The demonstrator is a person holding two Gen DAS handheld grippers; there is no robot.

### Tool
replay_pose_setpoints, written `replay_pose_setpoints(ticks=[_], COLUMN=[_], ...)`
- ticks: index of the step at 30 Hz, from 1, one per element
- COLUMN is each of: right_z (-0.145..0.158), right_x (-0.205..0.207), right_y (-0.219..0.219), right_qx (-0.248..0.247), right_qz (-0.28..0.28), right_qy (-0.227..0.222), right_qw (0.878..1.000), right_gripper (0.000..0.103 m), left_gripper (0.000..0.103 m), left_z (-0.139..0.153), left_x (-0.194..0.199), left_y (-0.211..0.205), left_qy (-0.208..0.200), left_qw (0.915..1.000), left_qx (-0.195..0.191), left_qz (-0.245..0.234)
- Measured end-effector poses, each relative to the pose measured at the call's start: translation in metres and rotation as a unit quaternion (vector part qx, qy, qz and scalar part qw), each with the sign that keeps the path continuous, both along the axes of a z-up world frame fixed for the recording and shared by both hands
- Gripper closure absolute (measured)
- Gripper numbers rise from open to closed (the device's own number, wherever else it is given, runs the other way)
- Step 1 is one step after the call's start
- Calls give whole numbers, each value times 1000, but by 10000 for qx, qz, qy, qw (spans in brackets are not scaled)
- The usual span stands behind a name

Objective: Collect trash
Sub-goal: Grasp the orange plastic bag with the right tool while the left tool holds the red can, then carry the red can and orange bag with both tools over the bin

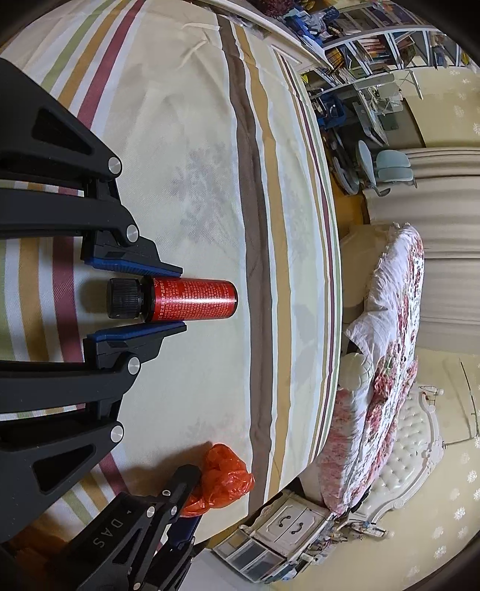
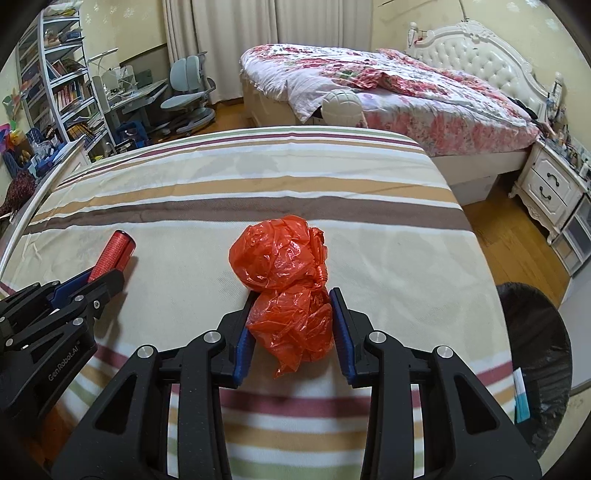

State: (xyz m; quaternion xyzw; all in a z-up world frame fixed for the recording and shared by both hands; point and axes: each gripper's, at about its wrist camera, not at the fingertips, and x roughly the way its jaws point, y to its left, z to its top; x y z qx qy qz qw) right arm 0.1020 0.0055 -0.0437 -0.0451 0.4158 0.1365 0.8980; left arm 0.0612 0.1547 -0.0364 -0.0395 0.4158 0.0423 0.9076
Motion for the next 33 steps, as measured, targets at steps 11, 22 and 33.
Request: replay_pose_setpoints(ticks=[11, 22, 33], right_z=[8, 10, 14], right_x=[-30, -47, -55], right_y=[-51, -106, -166], right_qx=[69, 181, 209], right_qz=[-396, -918, -1556], right_qy=[-185, -286, -453], right_qw=[9990, 9952, 9866], right_gripper=[67, 67, 67], left_gripper=[78, 78, 78], left_z=[5, 17, 26], left_x=[-12, -21, -22], left_y=[-47, -97, -151], left_qy=[-97, -300, -478], left_qw=[9990, 9955, 9884], left_qx=[-93, -20, -9], left_qz=[-430, -895, -1444])
